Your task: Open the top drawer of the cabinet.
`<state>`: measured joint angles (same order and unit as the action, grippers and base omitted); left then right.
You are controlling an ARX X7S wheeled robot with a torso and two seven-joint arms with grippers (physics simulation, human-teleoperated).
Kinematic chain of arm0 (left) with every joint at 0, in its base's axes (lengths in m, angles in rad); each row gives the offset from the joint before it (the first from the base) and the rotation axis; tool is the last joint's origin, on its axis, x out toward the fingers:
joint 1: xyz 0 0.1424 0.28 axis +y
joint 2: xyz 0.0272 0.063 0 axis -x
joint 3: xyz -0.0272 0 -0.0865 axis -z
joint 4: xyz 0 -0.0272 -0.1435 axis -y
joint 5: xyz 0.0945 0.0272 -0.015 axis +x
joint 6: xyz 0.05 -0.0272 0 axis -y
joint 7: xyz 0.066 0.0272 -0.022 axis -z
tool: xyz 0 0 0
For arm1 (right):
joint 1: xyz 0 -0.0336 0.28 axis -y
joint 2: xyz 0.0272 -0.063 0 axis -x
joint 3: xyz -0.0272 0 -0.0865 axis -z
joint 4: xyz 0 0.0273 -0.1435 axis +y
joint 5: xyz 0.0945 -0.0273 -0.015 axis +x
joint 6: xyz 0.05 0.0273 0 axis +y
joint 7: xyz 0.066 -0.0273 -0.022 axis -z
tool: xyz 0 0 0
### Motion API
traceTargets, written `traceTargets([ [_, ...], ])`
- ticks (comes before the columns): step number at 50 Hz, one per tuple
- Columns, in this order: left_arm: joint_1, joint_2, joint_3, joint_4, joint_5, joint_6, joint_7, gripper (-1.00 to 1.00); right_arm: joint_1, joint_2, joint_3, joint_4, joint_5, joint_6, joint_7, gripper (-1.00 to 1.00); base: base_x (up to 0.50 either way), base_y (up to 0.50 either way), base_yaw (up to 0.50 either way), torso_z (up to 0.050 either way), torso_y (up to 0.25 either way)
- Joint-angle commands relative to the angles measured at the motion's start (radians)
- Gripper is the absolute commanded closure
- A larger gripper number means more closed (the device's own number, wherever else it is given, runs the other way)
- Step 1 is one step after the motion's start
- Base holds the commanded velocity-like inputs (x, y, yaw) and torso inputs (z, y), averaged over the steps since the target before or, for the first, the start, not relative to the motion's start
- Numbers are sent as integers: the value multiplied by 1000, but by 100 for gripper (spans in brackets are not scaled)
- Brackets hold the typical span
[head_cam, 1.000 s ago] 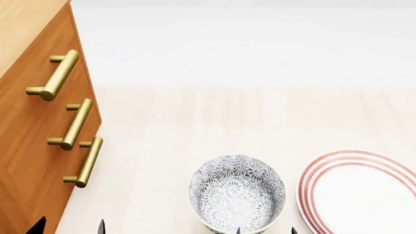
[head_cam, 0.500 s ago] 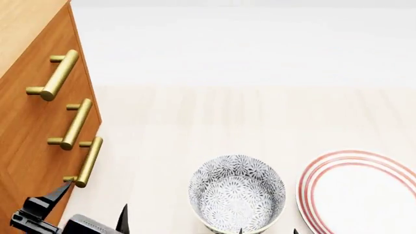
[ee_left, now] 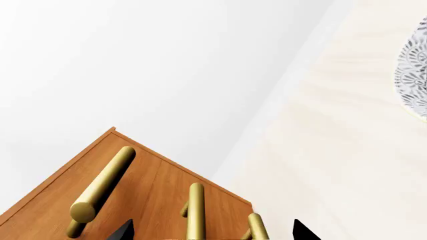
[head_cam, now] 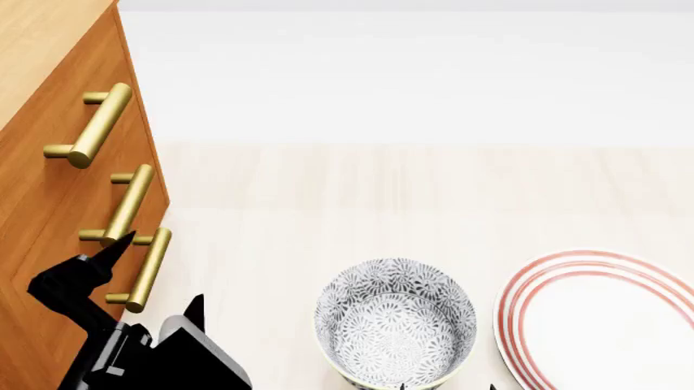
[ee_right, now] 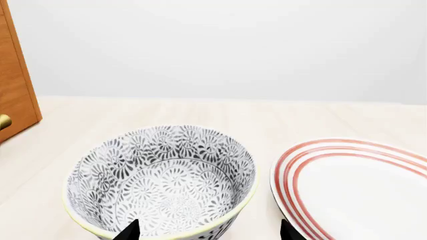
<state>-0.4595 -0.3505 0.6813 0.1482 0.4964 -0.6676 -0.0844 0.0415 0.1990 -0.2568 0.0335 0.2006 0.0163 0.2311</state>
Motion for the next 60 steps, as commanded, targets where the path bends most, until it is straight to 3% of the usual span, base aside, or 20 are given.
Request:
traceTargets([
  [1, -74, -35, 94, 12, 129, -75, 40, -100, 1, 4, -6, 2, 4, 3, 4, -100, 0, 0, 0, 0, 0],
  [14, -119, -105, 197, 31, 221, -83, 135, -100, 1, 7, -14, 6, 7, 2, 9, -100, 0, 0, 0, 0, 0],
  [38, -208, -150, 162, 83, 265, -135, 197, -100, 3, 14, -27, 9, 14, 4, 16, -100, 0, 0, 0, 0, 0],
  [60, -291, -166, 198, 30, 289, -117, 259, -100, 12, 16, -31, 28, 26, 0, 24, -100, 0, 0, 0, 0, 0],
])
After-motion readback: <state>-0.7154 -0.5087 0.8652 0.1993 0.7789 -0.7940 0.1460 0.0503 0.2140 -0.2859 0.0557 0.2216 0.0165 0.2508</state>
